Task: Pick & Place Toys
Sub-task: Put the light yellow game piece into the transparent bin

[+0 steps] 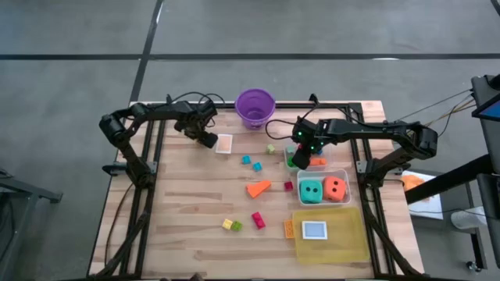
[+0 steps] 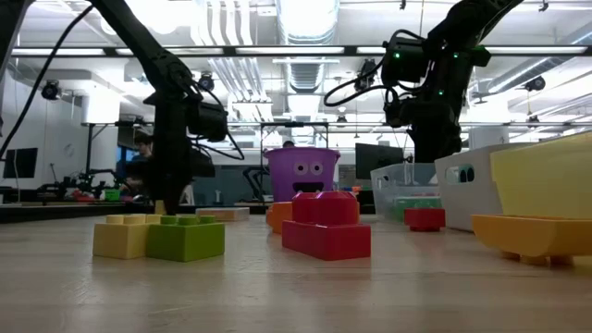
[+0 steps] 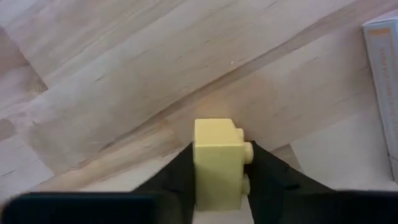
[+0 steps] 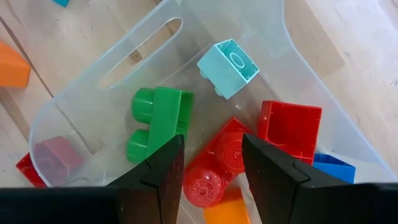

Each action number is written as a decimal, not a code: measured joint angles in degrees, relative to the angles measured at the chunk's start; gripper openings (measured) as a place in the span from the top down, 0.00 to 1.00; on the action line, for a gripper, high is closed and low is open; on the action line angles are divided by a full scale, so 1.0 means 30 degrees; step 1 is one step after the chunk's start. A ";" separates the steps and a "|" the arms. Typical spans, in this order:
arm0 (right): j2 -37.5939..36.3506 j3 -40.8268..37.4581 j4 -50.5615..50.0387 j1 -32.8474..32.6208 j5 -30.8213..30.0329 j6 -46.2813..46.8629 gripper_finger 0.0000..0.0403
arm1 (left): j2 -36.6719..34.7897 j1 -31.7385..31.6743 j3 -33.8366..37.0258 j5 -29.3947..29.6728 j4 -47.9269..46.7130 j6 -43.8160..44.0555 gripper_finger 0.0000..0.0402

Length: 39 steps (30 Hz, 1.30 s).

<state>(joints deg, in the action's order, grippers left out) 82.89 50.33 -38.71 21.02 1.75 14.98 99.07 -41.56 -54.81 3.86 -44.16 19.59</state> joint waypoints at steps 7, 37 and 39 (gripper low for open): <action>0.0000 0.0000 -0.0019 0.0022 0.1443 0.0459 0.61 | 0.0000 0.0000 -0.0015 -0.0825 -0.0358 0.1129 0.80; -0.7815 0.0007 0.3874 -0.1786 0.2589 -0.2361 0.61 | -0.9028 0.6333 0.0007 -0.5661 0.6961 0.9241 0.80; -0.8140 0.0007 0.5137 -0.2186 0.2580 -0.2214 0.61 | -0.9045 0.7627 -0.0007 -0.5054 0.9489 0.9929 0.80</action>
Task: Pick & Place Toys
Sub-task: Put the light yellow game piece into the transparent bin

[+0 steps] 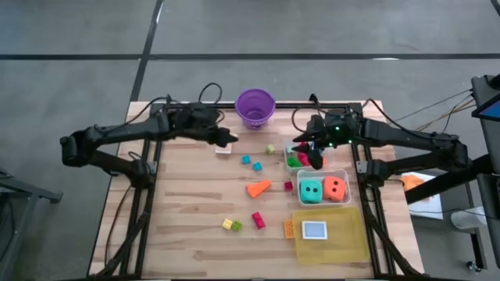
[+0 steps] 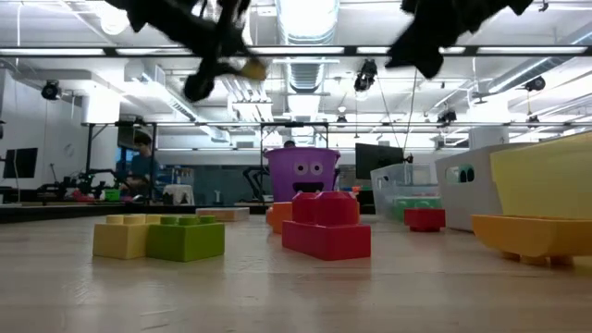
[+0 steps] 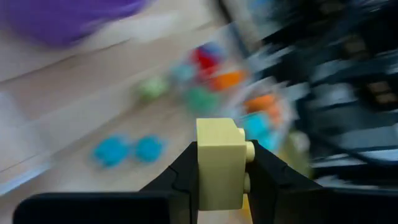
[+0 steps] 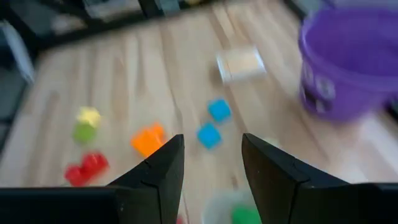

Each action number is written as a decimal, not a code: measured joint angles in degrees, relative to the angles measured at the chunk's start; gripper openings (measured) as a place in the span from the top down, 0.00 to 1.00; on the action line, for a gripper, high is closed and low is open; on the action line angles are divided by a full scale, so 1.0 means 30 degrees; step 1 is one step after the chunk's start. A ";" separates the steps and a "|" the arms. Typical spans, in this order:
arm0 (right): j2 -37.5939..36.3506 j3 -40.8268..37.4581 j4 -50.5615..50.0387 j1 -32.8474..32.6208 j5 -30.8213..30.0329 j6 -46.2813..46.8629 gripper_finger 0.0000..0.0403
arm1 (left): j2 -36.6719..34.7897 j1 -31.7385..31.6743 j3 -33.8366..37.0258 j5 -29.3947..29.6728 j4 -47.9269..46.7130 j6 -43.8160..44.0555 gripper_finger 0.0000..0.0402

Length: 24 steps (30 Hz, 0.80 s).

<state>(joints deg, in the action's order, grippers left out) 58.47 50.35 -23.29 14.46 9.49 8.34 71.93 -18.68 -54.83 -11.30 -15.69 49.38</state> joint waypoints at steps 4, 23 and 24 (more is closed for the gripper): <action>-0.0332 0.0000 0.3313 -0.0688 -0.0086 0.2392 0.61 | 0.0099 0.2078 -0.0005 0.1835 0.4621 0.0982 0.80; -0.0505 0.0002 0.8575 -0.2025 -0.0035 0.3238 0.60 | 0.0164 0.3757 0.0000 0.3929 0.9234 0.3196 0.80; -0.0468 0.0001 0.8606 -0.2025 0.0182 0.3337 0.58 | 0.0164 0.3787 0.0000 0.3930 0.9372 0.3215 0.80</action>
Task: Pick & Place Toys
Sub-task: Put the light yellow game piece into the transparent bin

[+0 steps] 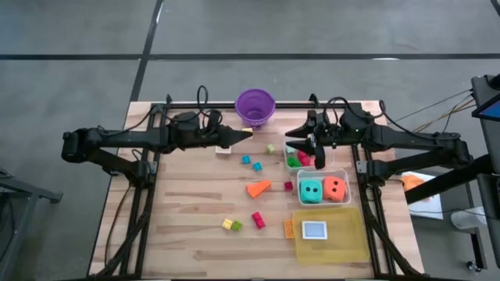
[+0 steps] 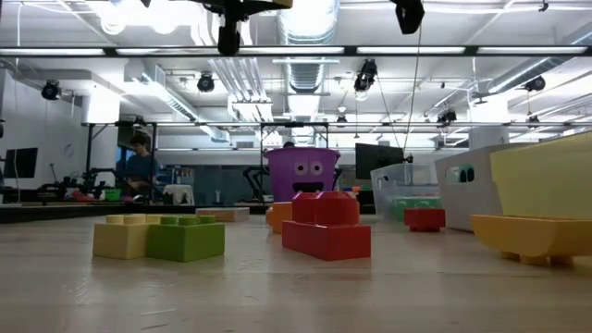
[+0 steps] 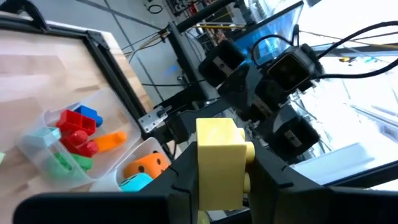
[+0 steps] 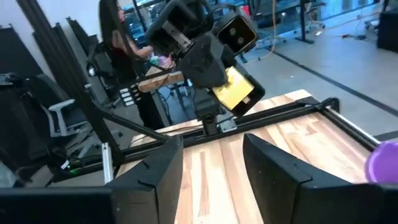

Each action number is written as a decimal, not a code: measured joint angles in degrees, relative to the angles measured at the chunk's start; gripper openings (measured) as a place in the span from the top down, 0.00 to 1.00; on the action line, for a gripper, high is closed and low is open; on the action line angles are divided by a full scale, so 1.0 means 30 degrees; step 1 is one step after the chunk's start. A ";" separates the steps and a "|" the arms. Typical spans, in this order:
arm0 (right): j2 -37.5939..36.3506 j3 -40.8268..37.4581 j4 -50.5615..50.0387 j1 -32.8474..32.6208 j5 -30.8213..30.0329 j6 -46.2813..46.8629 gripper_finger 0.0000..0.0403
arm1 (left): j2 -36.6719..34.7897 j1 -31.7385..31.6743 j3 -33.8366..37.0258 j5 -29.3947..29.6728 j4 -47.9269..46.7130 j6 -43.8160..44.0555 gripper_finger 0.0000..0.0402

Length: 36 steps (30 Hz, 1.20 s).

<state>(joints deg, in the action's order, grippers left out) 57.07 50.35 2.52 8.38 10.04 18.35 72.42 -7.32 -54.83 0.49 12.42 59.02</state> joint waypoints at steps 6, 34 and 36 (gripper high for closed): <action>0.0754 -0.0001 0.2539 -0.0007 0.7595 0.0284 0.40 | 0.0009 0.0054 0.0000 -0.0006 0.0622 0.0357 0.80; 0.2140 -0.0001 0.3695 -0.0102 0.6667 0.2406 0.08 | 0.0595 0.0855 0.0000 0.0211 0.3491 0.1024 0.80; 0.2358 0.0129 0.3715 -0.0095 0.6779 0.2341 0.08 | 0.0634 0.0855 0.0000 0.0211 0.3411 0.1217 0.80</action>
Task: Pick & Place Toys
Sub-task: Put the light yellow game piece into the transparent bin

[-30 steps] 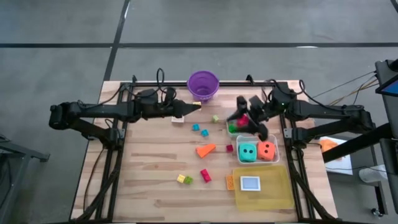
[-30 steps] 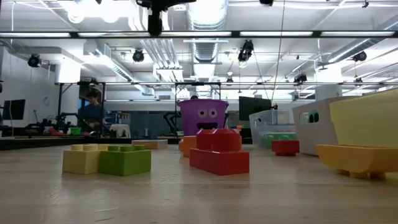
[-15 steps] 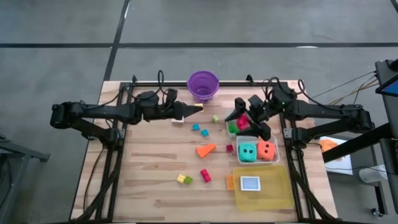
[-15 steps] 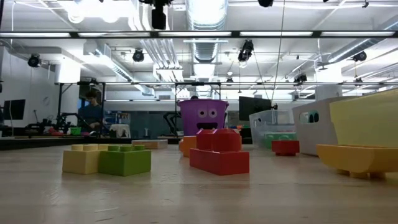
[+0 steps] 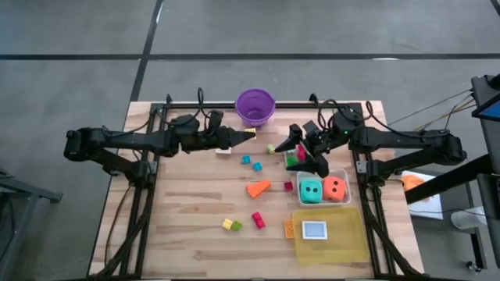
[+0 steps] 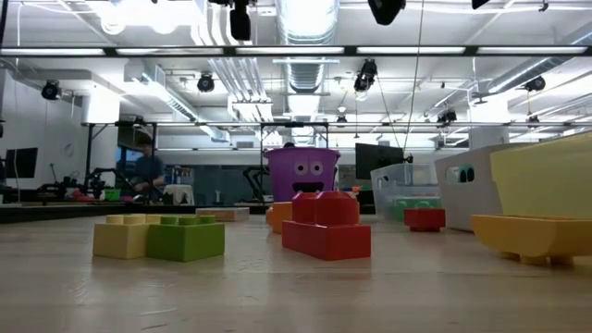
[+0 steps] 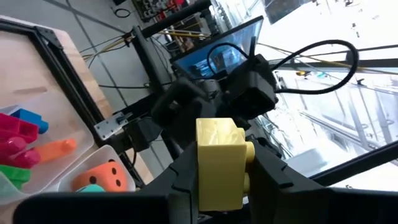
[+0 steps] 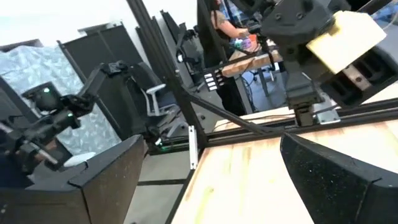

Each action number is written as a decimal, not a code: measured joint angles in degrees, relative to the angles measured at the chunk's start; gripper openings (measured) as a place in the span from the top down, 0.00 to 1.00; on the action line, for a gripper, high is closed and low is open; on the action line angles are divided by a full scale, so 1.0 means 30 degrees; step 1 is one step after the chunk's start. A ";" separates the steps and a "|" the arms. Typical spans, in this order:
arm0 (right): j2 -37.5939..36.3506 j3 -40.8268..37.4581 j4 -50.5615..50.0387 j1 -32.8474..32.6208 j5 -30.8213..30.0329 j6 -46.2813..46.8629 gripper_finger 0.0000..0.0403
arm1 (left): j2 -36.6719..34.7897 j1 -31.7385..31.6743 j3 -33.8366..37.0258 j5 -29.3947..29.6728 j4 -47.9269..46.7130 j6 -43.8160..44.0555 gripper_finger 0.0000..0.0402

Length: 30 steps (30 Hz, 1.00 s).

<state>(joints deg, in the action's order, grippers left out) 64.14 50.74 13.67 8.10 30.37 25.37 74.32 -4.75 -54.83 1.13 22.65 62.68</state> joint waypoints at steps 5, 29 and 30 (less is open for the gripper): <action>0.0420 0.0799 0.0008 0.0009 -0.0028 0.0054 0.08 | 0.0175 0.0000 0.0000 -0.0164 0.0041 0.0202 0.80; 0.3830 0.7736 -0.6997 -0.1515 -0.9364 -1.5040 0.08 | 0.0184 -0.0022 0.0000 -0.0224 0.0605 0.1639 0.80; 0.4122 0.8007 -0.7038 -0.1501 -0.9272 -1.5040 0.08 | 0.0189 -0.0022 0.0000 -0.0219 0.0605 0.1639 0.80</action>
<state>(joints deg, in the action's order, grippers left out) 76.51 74.76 -7.44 3.60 2.56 -19.75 74.89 -4.82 -54.83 0.47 24.47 67.59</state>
